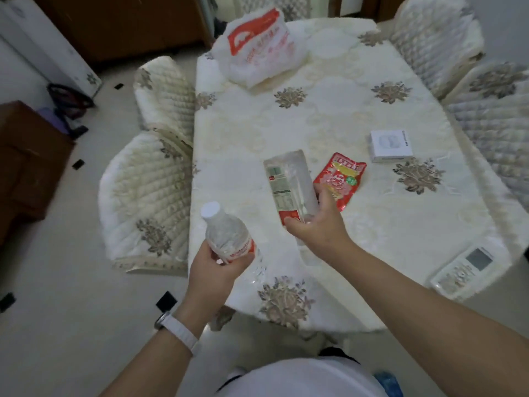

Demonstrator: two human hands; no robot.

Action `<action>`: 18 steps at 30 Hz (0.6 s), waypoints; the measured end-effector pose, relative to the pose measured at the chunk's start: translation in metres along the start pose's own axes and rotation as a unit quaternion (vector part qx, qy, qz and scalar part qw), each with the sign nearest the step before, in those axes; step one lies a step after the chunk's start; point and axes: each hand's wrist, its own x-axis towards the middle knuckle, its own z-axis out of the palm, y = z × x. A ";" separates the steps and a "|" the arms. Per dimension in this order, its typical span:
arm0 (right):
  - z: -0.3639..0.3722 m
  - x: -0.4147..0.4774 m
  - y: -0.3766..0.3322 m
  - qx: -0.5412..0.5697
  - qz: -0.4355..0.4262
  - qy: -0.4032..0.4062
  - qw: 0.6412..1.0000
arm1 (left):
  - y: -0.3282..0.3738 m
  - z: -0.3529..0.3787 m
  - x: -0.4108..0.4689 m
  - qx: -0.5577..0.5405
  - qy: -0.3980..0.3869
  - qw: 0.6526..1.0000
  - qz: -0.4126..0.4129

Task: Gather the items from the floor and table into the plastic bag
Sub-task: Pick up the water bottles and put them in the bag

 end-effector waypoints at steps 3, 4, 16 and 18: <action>0.065 -0.028 -0.023 -0.001 0.006 -0.036 0.999 | -0.017 -0.070 -0.011 -0.025 0.021 0.999 -0.011; 0.089 -0.036 -0.031 -0.010 0.004 -0.047 0.999 | -0.021 -0.095 -0.014 -0.035 0.035 0.999 -0.008; 0.342 -0.103 -0.099 -0.005 -0.035 -0.185 0.982 | -0.079 -0.352 -0.043 -0.081 0.191 0.978 0.005; 0.369 -0.104 -0.106 -0.010 -0.032 -0.203 0.979 | -0.087 -0.378 -0.046 -0.092 0.214 0.972 0.002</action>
